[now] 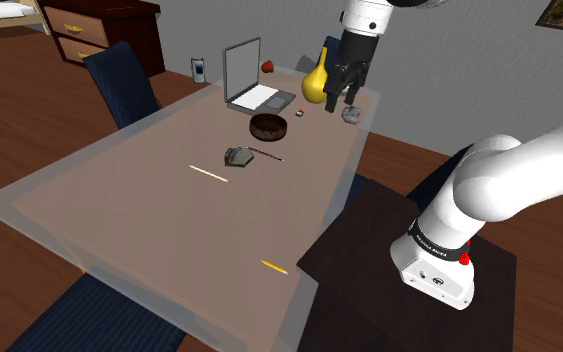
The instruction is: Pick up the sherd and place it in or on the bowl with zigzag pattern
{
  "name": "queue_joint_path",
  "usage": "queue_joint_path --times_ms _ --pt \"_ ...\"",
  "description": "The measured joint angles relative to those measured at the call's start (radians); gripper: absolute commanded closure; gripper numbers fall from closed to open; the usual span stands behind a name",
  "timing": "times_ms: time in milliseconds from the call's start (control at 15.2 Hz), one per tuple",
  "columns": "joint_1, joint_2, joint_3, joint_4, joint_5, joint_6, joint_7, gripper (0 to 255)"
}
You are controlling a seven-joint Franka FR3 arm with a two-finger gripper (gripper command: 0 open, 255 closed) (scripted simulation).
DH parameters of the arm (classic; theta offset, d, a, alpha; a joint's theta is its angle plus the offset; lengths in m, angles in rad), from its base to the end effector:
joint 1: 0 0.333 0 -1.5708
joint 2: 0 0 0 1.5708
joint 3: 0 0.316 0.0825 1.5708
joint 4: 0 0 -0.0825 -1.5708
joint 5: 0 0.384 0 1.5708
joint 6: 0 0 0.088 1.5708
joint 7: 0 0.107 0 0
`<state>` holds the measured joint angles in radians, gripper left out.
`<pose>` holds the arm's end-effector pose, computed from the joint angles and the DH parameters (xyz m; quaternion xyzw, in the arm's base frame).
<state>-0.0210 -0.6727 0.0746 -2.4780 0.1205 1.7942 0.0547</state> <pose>0.3465 0.0316 0.5141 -0.9991 0.0225 0.0075 0.0351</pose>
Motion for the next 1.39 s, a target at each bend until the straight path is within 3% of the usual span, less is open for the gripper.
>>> queue_joint_path --times_ms 330,660,1056,1386 --pt "-0.017 0.171 0.094 0.043 0.019 0.137 0.177 0" --pt "-0.043 0.364 0.17 0.116 -0.005 0.258 0.358 0" --pt "-0.067 0.618 0.226 0.256 -0.095 0.361 0.591 0" --pt "-0.058 0.826 0.224 0.408 -0.191 0.397 0.777 0"
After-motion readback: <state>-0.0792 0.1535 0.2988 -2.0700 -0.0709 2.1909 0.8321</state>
